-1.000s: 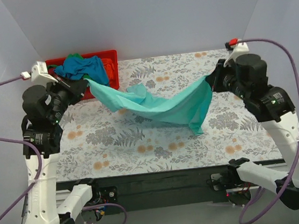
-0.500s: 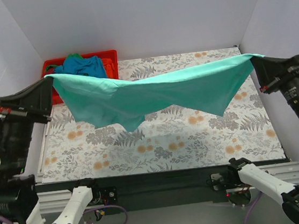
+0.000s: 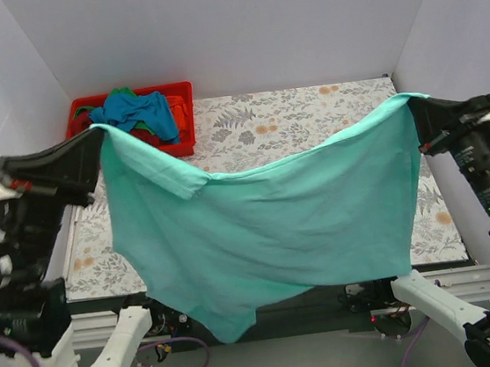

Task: Fold and stack the t-shirts
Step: Flatten the tshirt out

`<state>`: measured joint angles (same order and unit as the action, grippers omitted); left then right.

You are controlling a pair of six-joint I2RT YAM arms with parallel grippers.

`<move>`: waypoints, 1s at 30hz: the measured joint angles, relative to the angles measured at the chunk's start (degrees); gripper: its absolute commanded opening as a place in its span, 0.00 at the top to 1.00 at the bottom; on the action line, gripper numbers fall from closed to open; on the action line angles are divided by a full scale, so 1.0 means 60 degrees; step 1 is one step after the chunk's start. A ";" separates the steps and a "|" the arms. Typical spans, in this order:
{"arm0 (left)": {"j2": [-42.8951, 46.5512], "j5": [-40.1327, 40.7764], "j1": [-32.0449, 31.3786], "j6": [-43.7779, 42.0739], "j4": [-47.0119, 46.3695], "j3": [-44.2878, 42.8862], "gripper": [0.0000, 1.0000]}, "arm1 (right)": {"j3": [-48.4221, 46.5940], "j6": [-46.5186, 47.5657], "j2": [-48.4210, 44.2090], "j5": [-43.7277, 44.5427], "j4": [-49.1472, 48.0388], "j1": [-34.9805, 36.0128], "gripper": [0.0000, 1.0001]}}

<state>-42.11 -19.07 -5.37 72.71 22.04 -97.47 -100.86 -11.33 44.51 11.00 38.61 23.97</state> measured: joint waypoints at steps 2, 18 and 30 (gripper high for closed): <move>-0.0270 -0.0204 0.0000 0.0073 -0.0124 0.0980 1.00 | 0.0739 -0.0055 0.0095 0.0259 -0.0200 0.0000 0.99; -0.2634 -0.0801 0.0000 -0.0135 -0.0215 0.2335 1.00 | 0.2331 0.0321 0.1989 0.1432 -0.0998 0.0000 0.99; -0.0226 0.0350 0.0000 -0.0991 0.0539 0.1381 1.00 | 0.2160 0.0594 -0.0102 0.1647 -0.1166 0.0000 0.99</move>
<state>-43.46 -16.97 -5.37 66.76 25.28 -89.19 -87.90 -7.77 43.90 20.88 31.62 23.97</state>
